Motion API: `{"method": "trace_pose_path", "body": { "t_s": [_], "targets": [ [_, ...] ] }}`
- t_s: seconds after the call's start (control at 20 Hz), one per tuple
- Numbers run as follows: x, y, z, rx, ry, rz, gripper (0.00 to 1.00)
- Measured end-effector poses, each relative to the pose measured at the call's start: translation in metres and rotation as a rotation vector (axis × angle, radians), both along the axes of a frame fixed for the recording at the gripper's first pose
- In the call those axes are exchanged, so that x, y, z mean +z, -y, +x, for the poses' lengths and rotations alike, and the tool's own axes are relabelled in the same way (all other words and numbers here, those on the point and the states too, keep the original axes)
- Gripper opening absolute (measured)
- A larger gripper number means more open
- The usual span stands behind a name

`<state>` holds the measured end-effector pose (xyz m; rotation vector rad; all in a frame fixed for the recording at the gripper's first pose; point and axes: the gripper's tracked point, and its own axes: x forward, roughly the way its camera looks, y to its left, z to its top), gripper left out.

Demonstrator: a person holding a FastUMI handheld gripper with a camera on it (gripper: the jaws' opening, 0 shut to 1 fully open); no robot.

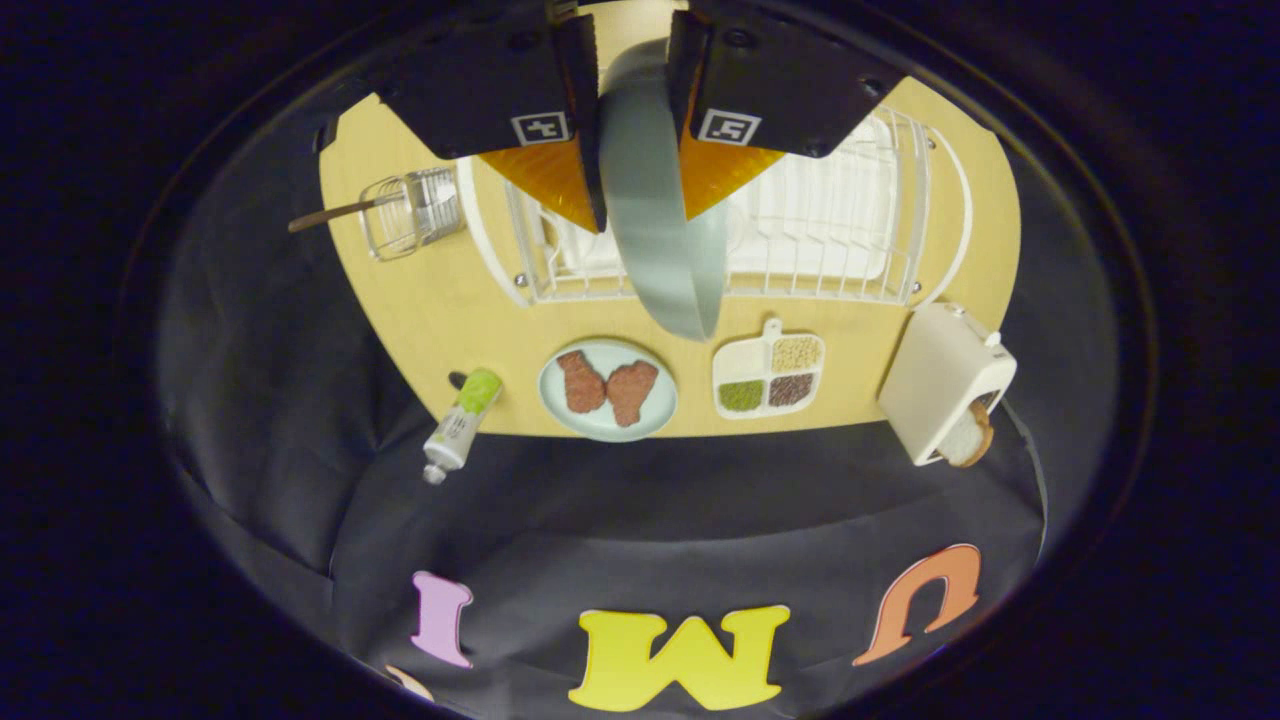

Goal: Take the plate from the dish rack, then take the spoon from the basket and place it into the plate.

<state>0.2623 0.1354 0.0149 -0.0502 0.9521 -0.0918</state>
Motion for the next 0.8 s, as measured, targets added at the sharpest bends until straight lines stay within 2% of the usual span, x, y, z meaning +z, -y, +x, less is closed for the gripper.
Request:
{"method": "trace_pose_path", "body": {
  "t_s": [0.15, 0.3, 0.6, 0.8],
  "targets": [
    [0.030, 0.000, -0.010, 0.033, 0.049, 0.059, 0.31],
    [0.027, -0.001, -0.046, 0.090, 0.034, 0.205, 0.31],
    [-0.024, 0.025, -0.141, 0.158, -0.026, 0.416, 0.30],
    [-0.063, 0.041, -0.189, 0.163, -0.044, 0.517, 0.30]
  ]
}}
